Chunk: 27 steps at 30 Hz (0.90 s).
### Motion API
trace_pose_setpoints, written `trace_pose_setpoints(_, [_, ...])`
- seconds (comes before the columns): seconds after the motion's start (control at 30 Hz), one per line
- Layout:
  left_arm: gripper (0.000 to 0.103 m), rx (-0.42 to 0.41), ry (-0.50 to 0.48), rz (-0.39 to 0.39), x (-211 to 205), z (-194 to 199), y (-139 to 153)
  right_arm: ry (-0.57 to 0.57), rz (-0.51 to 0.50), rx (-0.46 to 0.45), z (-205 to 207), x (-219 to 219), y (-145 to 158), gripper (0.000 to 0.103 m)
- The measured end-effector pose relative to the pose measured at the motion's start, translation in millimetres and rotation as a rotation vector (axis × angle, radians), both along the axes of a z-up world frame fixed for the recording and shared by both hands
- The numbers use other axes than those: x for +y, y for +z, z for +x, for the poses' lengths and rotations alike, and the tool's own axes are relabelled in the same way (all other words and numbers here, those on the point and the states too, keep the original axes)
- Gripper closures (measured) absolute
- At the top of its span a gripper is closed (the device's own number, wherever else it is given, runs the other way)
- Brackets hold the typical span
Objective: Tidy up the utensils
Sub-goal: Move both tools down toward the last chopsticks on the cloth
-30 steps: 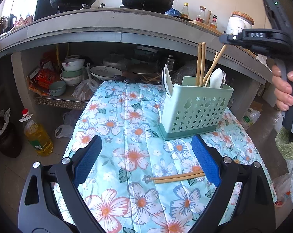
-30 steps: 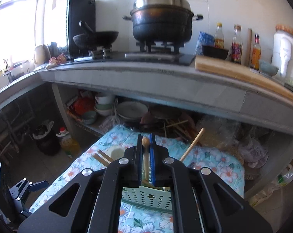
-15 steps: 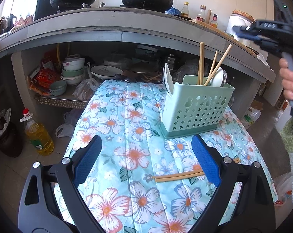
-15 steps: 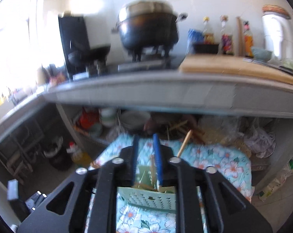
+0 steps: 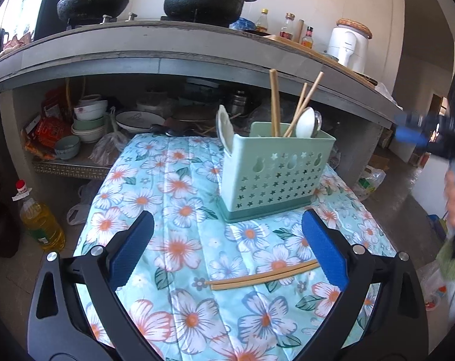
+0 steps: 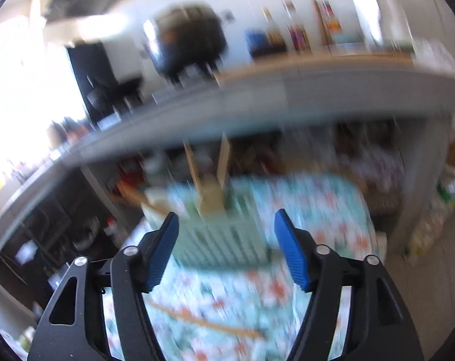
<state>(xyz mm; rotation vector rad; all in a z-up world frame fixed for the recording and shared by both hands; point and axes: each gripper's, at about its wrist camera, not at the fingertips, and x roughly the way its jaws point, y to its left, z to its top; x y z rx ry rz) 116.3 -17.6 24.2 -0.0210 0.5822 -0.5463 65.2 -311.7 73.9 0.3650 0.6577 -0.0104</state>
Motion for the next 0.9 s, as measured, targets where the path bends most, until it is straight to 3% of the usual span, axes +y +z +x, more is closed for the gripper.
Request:
trace_pose_setpoints(0.13, [0.008,0.051,-0.035,-0.003,-12,1,-6,-0.08,0.035,0.189,-8,-4,-66,0.037])
trace_pose_setpoints(0.3, [0.008,0.137,-0.13,-0.035,-30,-3,-26,-0.177,0.134,0.273,-28,-13,-113,0.037])
trace_pose_setpoints(0.37, [0.008,0.161,-0.173,-0.001,-42,-3,-34,-0.184,0.164,0.279,-34,-15,-124,0.037])
trace_pose_setpoints(0.43, [0.008,0.152,-0.178,0.095,-59,-4,-43,-0.181,0.194,0.287,-36,-16,-132,0.037])
trace_pose_setpoints(0.53, [0.008,0.077,-0.202,0.234,-82,-11,-49,-0.182,0.264,0.289,-41,-22,-143,0.037])
trace_pose_setpoints(0.63, [0.008,-0.066,-0.249,0.394,-110,-29,-54,-0.192,0.331,0.277,-44,-31,-148,0.037])
trace_pose_setpoints(0.8, [0.009,-0.257,-0.327,0.598,-145,-58,-69,-0.199,0.416,0.271,-48,-42,-159,0.037])
trace_pose_setpoints(0.87, [0.014,-0.307,-0.352,0.656,-155,-67,-75,-0.195,0.43,0.266,-49,-44,-161,0.037])
trace_pose_setpoints(0.9, [0.023,-0.334,-0.368,0.695,-161,-71,-80,-0.193,0.434,0.264,-49,-45,-161,0.037])
